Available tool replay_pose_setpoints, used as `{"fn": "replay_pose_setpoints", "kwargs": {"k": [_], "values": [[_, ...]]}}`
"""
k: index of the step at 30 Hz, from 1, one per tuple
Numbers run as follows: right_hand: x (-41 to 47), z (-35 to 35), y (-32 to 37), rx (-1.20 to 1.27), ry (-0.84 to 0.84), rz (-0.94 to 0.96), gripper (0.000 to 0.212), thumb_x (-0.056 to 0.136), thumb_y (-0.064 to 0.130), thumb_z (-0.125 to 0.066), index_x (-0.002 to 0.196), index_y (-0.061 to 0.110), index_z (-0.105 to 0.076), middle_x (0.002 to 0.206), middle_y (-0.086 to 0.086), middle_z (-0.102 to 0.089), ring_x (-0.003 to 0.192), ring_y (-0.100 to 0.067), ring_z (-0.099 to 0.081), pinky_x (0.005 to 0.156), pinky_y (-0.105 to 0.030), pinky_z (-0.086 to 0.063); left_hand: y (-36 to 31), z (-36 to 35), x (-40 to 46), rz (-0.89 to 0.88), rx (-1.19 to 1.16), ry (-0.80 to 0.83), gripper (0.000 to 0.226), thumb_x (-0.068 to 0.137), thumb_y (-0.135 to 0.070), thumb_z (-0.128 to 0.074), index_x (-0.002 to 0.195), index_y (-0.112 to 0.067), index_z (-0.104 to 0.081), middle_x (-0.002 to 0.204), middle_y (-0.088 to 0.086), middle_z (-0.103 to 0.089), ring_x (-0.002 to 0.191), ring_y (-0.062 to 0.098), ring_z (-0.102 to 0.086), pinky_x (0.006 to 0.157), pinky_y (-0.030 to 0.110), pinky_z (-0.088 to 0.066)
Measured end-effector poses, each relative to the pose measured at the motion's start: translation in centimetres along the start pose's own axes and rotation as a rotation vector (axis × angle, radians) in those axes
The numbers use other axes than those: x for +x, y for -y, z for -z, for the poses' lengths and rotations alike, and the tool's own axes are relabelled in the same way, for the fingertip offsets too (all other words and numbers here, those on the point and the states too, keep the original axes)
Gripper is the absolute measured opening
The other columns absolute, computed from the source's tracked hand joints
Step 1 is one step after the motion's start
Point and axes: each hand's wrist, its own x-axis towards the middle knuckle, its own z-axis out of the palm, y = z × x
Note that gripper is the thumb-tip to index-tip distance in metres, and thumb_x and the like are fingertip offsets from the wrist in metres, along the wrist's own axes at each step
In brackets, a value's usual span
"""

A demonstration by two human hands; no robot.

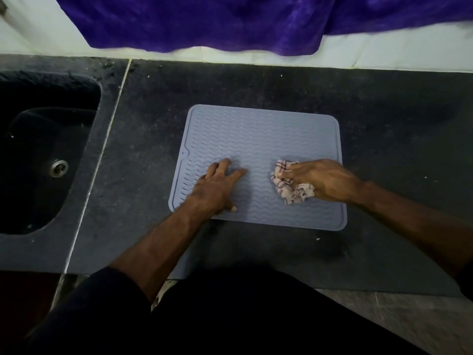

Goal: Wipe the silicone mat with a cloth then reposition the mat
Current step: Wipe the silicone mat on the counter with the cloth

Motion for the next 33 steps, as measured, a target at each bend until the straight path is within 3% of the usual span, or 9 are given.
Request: {"fn": "replay_pose_setpoints", "kwargs": {"k": [3,5,9,15,19,23,25,28,33], "values": [[-0.2,1.4,-1.0,-0.054,0.092,-0.062,0.051,0.085,0.025,-0.069,0.133,0.03,-0.055,0.128,0.002,-0.064,0.117,-0.02,-0.059,0.098,-0.039,-0.049,-0.1,0.0,0.0,0.005,0.004,0.007,0.104,0.07,-0.031,-0.082,0.149,-0.039,-0.016,0.159,0.001,0.002,0.145,0.031,-0.003,0.11,0.054,-0.027],[-0.2,2.8,-1.5,0.003,0.128,-0.099,0.036,0.084,0.031,-0.069,0.12,0.029,-0.064,0.115,0.005,-0.07,0.105,-0.017,-0.065,0.09,-0.031,-0.051,-0.2,0.0,0.0,0.003,0.011,0.003,0.104,0.07,-0.03,-0.082,0.15,-0.039,-0.015,0.159,0.001,0.002,0.145,0.031,-0.003,0.11,0.054,-0.026],[-1.4,4.2,-2.3,0.197,-0.048,-0.196,0.036,0.08,0.026,-0.074,0.116,0.025,-0.068,0.114,0.003,-0.071,0.103,-0.016,-0.067,0.086,-0.021,-0.043,-0.4,0.2,0.0,0.007,0.04,0.011,0.105,0.07,-0.031,-0.082,0.15,-0.037,-0.014,0.159,0.003,0.002,0.145,0.032,-0.004,0.111,0.053,-0.026],[-2.2,2.3,-1.6,0.324,-0.101,-0.057,0.047,0.073,0.014,-0.08,0.118,0.015,-0.067,0.131,-0.005,-0.061,0.126,-0.022,-0.054,0.108,-0.039,-0.041,-1.1,0.6,0.2,0.023,0.079,0.026,0.105,0.069,-0.031,-0.083,0.15,-0.036,-0.016,0.158,0.006,-0.001,0.143,0.034,-0.011,0.11,0.052,-0.027],[-2.5,-0.3,-1.2,0.219,-0.04,-0.054,0.047,0.078,0.015,-0.077,0.123,0.016,-0.063,0.141,-0.001,-0.052,0.137,-0.021,-0.042,0.114,-0.027,-0.028,-1.1,0.8,0.3,0.028,0.105,0.029,0.106,0.067,-0.036,-0.083,0.149,-0.036,-0.015,0.157,0.006,-0.003,0.141,0.034,-0.014,0.109,0.052,-0.029],[-3.9,0.3,-2.7,0.12,0.032,-0.158,0.058,0.081,0.023,-0.074,0.134,0.027,-0.053,0.141,0.001,-0.053,0.131,-0.019,-0.048,0.112,-0.031,-0.035,-0.8,0.6,0.3,0.026,0.098,0.03,0.106,0.067,-0.038,-0.083,0.149,-0.037,-0.015,0.157,0.005,-0.003,0.141,0.034,-0.013,0.109,0.054,-0.031],[-4.2,1.4,-3.2,0.054,0.101,-0.192,0.048,0.084,0.029,-0.071,0.131,0.031,-0.057,0.132,0.003,-0.061,0.12,-0.017,-0.058,0.101,-0.029,-0.045,-0.7,0.5,0.4,0.022,0.102,0.024,0.106,0.066,-0.038,-0.083,0.148,-0.037,-0.016,0.157,0.006,-0.004,0.141,0.034,-0.014,0.108,0.054,-0.031],[-4.2,3.1,-3.6,0.101,0.087,-0.224,0.029,0.084,0.031,-0.07,0.112,0.026,-0.07,0.111,0.004,-0.072,0.099,-0.014,-0.067,0.08,-0.02,-0.045,-0.7,0.4,0.4,0.015,0.101,0.009,0.105,0.066,-0.039,-0.083,0.148,-0.037,-0.017,0.157,0.006,-0.005,0.141,0.034,-0.015,0.107,0.054,-0.033],[-4.2,3.3,-3.3,0.296,-0.171,-0.204,0.037,0.079,0.02,-0.073,0.116,0.018,-0.068,0.117,-0.003,-0.07,0.105,-0.018,-0.067,0.095,-0.038,-0.051,-0.9,0.5,0.4,0.019,0.092,0.027,0.106,0.066,-0.037,-0.083,0.148,-0.037,-0.015,0.157,0.007,-0.002,0.141,0.034,-0.013,0.107,0.054,-0.032]]}}
